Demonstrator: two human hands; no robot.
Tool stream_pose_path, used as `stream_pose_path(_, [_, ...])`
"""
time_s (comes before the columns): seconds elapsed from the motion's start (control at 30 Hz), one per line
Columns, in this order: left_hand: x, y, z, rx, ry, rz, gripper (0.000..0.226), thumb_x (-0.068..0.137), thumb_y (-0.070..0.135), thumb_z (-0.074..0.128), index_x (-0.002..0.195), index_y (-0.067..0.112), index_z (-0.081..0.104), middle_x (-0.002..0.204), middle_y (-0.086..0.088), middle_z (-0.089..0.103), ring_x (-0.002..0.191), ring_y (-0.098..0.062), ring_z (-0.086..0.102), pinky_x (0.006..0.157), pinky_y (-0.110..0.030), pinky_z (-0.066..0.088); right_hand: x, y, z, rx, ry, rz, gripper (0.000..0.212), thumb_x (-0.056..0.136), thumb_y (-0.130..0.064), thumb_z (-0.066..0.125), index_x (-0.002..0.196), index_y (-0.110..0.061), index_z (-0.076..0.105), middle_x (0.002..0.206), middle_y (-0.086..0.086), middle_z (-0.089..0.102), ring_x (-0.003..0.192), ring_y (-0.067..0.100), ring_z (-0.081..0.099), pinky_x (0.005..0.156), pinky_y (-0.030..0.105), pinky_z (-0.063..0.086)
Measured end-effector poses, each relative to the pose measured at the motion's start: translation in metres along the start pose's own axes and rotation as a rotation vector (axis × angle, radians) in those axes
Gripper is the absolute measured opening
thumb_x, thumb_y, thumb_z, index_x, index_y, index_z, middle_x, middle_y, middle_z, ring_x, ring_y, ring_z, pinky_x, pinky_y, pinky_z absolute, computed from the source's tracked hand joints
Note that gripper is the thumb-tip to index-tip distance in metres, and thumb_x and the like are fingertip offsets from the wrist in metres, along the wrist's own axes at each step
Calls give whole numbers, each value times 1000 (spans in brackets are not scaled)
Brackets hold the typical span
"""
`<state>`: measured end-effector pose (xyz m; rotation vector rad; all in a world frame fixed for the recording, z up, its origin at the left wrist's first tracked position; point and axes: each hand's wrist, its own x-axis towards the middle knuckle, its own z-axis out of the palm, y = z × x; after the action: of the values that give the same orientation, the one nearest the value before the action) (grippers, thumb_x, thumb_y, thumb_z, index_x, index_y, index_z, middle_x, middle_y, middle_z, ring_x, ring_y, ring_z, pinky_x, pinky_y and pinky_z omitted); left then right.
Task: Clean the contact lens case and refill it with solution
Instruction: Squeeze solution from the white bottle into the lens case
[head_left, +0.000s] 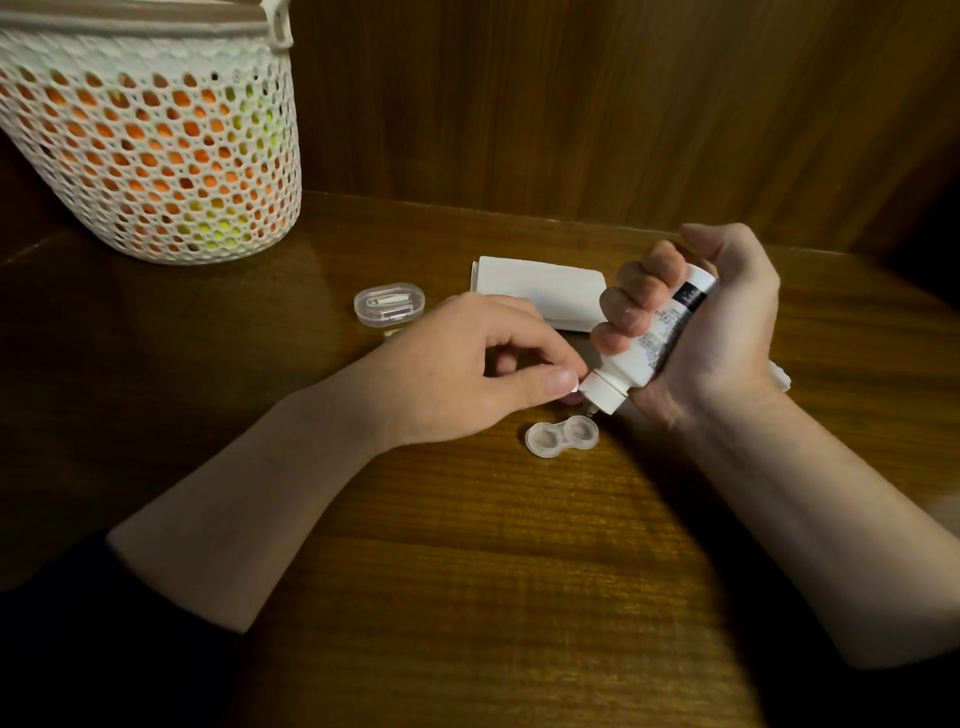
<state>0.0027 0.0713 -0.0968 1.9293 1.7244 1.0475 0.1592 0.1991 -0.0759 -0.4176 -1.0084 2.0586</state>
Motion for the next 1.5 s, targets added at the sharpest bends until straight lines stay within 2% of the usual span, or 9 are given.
stream_pose_path(0.67, [0,1,0,-5,-2,-11,16,100,28,73,112,32,83,96,19,70,79,-6,58,65,-12,42,0,-1,2,-9,-1,-5,42,97,-31,43,57,-20,43,53,-2,39,43,15,36,46,22,37])
stream_pose_path(0.8, [0,2,-1,-3,-3,-18,17,100,29,73,113,33,83,97,15,71,80,-11,59,65,-12,42,0,-1,1,-13,1,-8,42,98,-31,43,57,-20,43,53,-2,39,44,15,37,46,22,37])
stream_pose_path(1.17, [0,3,0,-5,-7,-34,16,99,31,73,112,35,82,97,19,71,79,-7,58,65,-13,42,-1,-1,2,-12,-5,-8,41,98,-31,44,58,-20,43,52,-2,40,44,15,37,47,22,37])
stream_pose_path(1.33, [0,5,-1,-11,-3,-27,15,99,28,74,110,31,83,94,20,71,78,-3,58,65,-13,43,0,0,2,2,-25,19,42,98,-32,44,59,-19,45,53,-2,42,43,15,39,45,22,37])
stream_pose_path(1.5, [-2,8,-7,-73,37,-21,13,97,17,75,103,23,85,86,18,71,72,-1,57,62,-14,44,-1,4,3,143,-23,46,40,99,-36,46,63,-19,48,55,-2,47,43,14,45,45,22,40])
